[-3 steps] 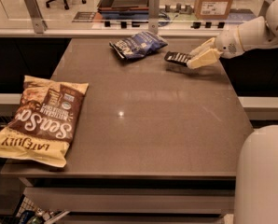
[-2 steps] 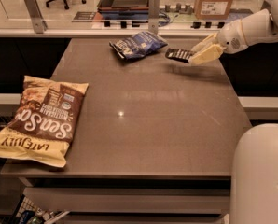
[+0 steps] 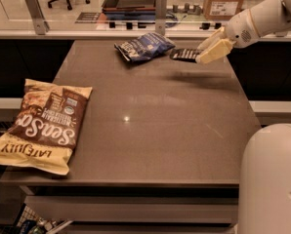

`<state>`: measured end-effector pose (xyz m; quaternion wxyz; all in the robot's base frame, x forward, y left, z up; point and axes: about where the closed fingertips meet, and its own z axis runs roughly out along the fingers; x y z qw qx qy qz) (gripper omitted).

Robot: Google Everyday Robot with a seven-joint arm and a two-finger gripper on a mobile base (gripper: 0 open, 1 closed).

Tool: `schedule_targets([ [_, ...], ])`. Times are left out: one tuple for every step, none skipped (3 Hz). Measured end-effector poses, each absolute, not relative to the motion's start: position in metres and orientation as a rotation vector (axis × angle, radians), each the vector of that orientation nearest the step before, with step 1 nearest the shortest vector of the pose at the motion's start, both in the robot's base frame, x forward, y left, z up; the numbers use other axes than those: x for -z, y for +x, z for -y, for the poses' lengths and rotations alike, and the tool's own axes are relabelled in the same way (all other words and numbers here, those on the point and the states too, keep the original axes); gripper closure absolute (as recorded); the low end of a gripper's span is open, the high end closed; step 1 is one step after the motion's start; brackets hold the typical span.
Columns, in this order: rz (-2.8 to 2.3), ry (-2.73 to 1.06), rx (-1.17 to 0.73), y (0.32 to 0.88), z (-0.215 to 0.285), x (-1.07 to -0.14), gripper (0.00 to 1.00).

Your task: Move rxbar chocolate near brown chip bag

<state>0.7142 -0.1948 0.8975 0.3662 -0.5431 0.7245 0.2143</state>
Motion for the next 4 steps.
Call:
schedule_targets([
  [-1.879,-1.436,-0.516,0.701,0.188,-0.910,1.00],
  [-1.897,-1.462,-0.479,0.683,0.182,-0.921,1.00],
  [-1.894,-1.485,-0.457,0.665,0.173,-0.926,1.00],
  [-1.888,-1.510,-0.448,0.648,0.161,-0.929,1.00],
])
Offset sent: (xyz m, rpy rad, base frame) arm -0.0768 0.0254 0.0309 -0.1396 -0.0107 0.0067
